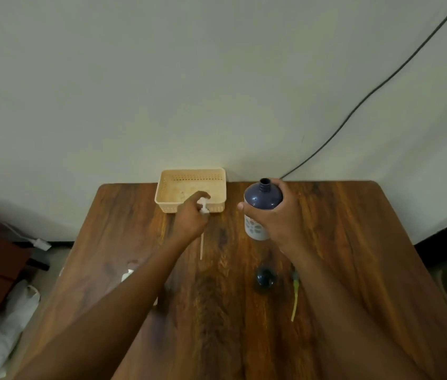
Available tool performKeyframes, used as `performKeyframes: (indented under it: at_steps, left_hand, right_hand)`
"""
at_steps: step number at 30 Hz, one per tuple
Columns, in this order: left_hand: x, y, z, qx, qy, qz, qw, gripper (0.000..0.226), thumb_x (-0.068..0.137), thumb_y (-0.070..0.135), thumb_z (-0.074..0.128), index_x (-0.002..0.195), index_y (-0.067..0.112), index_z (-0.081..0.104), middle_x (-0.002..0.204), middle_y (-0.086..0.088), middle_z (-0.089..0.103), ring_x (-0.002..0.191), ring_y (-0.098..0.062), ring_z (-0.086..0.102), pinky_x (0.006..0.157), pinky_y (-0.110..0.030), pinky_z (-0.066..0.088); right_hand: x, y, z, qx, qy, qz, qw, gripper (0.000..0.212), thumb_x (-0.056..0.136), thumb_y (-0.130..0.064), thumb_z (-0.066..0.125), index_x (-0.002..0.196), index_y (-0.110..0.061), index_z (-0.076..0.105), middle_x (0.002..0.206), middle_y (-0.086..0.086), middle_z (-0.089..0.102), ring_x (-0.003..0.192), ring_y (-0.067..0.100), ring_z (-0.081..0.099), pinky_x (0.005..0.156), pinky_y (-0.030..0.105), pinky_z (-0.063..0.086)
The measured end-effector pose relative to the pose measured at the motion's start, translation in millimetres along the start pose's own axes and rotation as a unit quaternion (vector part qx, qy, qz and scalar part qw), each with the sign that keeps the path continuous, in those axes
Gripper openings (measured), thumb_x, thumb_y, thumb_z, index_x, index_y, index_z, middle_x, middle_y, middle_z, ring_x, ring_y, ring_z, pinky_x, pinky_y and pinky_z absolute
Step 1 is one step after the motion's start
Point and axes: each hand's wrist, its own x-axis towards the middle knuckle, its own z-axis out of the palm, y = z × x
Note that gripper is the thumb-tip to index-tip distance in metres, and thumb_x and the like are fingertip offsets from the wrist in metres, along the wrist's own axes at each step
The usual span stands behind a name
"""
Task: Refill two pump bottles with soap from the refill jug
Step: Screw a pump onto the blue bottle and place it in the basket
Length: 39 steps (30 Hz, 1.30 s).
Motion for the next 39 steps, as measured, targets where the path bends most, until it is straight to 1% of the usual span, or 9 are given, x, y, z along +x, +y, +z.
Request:
performKeyframes:
  at_steps: [3,5,8,12,16,19,23,29,39]
  left_hand:
    - [7.2,32.2,-49.6,-0.028,0.04,0.047,0.998,0.042,0.089,0.004,0.073,0.125,0.024,0.063,0.089,-0.006,0.076,0.074,-0.02,0.072,0.059,-0.025,0.053]
    - [7.2,54.3,-81.4,-0.055,0.068,0.076,0.993,0.044,0.089,0.007,0.078,0.127,0.025,0.065,0.087,-0.001,0.075,0.071,-0.011,0.07,0.061,-0.016,0.051]
    - [4.9,89.2,-124.1,-0.088,0.106,0.119,0.983,0.045,0.089,0.01,0.079,0.131,0.025,0.067,0.089,-0.001,0.077,0.075,-0.011,0.072,0.063,-0.004,0.048]
    - [-6.8,132.1,-175.2,-0.103,0.145,0.162,0.971,0.046,0.093,0.015,0.076,0.136,0.027,0.066,0.097,0.001,0.079,0.083,-0.01,0.074,0.067,0.0,0.046]
    - [-24.5,170.5,-221.2,-0.126,0.168,0.206,0.956,0.046,0.094,0.015,0.075,0.137,0.027,0.066,0.098,0.001,0.08,0.086,-0.014,0.076,0.078,-0.016,0.054]
    - [-36.2,198.9,-251.7,-0.156,0.174,0.245,0.941,0.045,0.092,0.011,0.076,0.134,0.026,0.068,0.095,-0.001,0.081,0.087,-0.018,0.078,0.085,-0.029,0.062]
    - [-55.9,237.4,-283.6,-0.211,0.177,0.299,0.914,0.048,0.088,0.005,0.078,0.133,0.02,0.069,0.094,-0.008,0.081,0.088,-0.026,0.079,0.09,-0.044,0.063]
    - [-78.5,275.5,-301.5,-0.245,0.185,0.36,0.881,0.049,0.088,0.0,0.076,0.135,0.011,0.066,0.093,-0.007,0.082,0.089,-0.027,0.079,0.086,-0.043,0.064]
    - [-93.1,292.1,-294.0,-0.233,0.172,0.374,0.881,0.049,0.091,0.0,0.074,0.138,0.007,0.062,0.101,-0.008,0.081,0.089,-0.023,0.079,0.086,-0.042,0.064]
  right_hand:
    - [14.8,-39.1,11.3,0.004,-0.011,-0.036,0.999,0.072,0.046,-0.066,0.087,0.107,-0.049,0.054,0.106,-0.031,0.06,0.096,-0.001,0.063,0.061,0.007,0.049]
    - [20.6,-67.8,18.0,0.001,-0.016,-0.066,0.998,0.073,0.047,-0.067,0.085,0.11,-0.045,0.055,0.106,-0.026,0.061,0.095,0.005,0.064,0.063,0.01,0.05]
    - [27.3,-109.5,24.5,-0.005,-0.02,-0.105,0.994,0.069,0.057,-0.058,0.089,0.113,-0.039,0.055,0.103,-0.025,0.061,0.091,0.006,0.064,0.062,0.009,0.049]
    - [29.1,-156.2,27.8,0.007,-0.024,-0.139,0.99,0.059,0.062,-0.049,0.092,0.107,-0.041,0.054,0.1,-0.029,0.058,0.09,0.004,0.063,0.06,0.005,0.048]
    - [23.8,-187.0,27.6,0.013,-0.032,-0.157,0.987,0.069,0.06,-0.051,0.093,0.117,-0.039,0.055,0.105,-0.025,0.059,0.092,0.007,0.063,0.067,0.012,0.048]
    - [20.1,-199.0,27.8,0.008,-0.041,-0.166,0.985,0.069,0.062,-0.048,0.092,0.12,-0.035,0.056,0.109,-0.018,0.061,0.095,0.011,0.063,0.07,0.017,0.051]
    - [9.1,-211.2,29.5,0.001,-0.052,-0.169,0.984,0.064,0.065,-0.044,0.091,0.116,-0.034,0.056,0.105,-0.018,0.062,0.093,0.009,0.063,0.066,0.014,0.046]
    - [-3.6,-213.9,34.1,-0.002,-0.062,-0.163,0.985,0.059,0.063,-0.042,0.093,0.111,-0.033,0.059,0.101,-0.017,0.065,0.09,0.01,0.065,0.066,0.015,0.047]
    - [-12.1,-217.6,32.4,-0.014,-0.052,-0.169,0.984,0.062,0.066,-0.044,0.092,0.116,-0.034,0.056,0.103,-0.021,0.061,0.091,0.007,0.062,0.064,0.01,0.044]
